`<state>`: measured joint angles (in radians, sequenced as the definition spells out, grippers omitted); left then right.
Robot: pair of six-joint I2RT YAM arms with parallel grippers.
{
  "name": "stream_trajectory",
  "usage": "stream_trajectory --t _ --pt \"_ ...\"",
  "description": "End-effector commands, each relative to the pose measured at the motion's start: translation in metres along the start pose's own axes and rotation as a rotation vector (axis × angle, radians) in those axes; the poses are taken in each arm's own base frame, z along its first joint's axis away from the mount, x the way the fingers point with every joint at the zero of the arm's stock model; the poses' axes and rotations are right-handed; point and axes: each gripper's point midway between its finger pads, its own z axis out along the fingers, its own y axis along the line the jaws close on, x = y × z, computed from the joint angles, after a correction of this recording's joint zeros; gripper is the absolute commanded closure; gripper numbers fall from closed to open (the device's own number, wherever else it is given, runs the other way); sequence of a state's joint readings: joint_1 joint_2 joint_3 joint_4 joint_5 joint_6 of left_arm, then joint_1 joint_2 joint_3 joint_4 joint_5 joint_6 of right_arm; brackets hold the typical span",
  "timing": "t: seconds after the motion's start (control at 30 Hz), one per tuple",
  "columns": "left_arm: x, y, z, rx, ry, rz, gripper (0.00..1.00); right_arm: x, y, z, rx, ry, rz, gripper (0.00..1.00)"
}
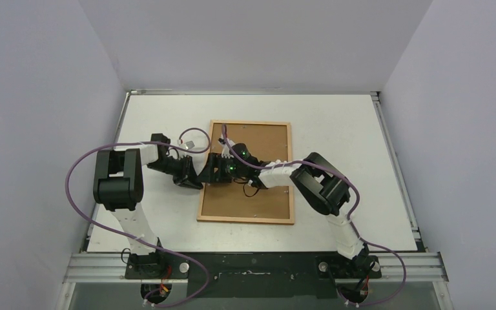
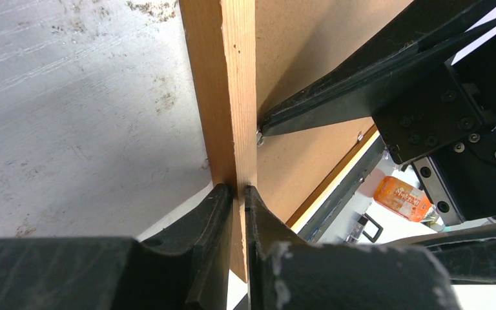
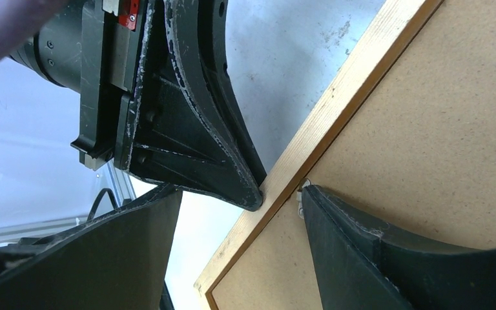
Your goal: Put the photo into the frame
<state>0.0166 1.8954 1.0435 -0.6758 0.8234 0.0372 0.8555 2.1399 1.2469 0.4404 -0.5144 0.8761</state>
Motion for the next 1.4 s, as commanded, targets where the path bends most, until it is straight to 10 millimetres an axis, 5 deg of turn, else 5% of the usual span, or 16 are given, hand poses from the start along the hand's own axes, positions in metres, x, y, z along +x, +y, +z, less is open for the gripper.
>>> stream_trajectory --t 0.0,0.43,0.6,0.83,1.2,1.27,1.37 --pt "-0.02 0.013 0.002 -0.051 -0.052 0.081 0.91 0.005 0.015 0.008 -0.058 0.021 -0.036 0.3" --pt "-0.02 0.012 0.001 -0.052 -0.053 0.077 0.91 0.003 0.018 0.008 -0.083 0.037 -0.063 0.3" --pt "-0.021 0.008 -0.002 -0.048 -0.061 0.078 0.91 -0.029 0.022 -0.01 -0.07 -0.032 -0.087 0.29" --pt "-0.019 0.001 -0.004 -0.017 -0.079 0.041 0.91 -0.074 0.025 -0.063 -0.012 -0.116 -0.143 0.18" --pt "0.002 -0.014 0.018 0.035 -0.038 0.028 0.91 -0.11 -0.08 -0.188 0.289 -0.305 -0.037 0.12" --pt "0.01 -0.02 0.02 0.043 -0.007 0.056 0.9 -0.121 -0.09 -0.197 0.306 -0.337 -0.022 0.12" --pt "0.013 -0.021 0.013 0.031 0.008 0.057 0.89 -0.139 -0.085 -0.186 0.308 -0.344 -0.051 0.12"
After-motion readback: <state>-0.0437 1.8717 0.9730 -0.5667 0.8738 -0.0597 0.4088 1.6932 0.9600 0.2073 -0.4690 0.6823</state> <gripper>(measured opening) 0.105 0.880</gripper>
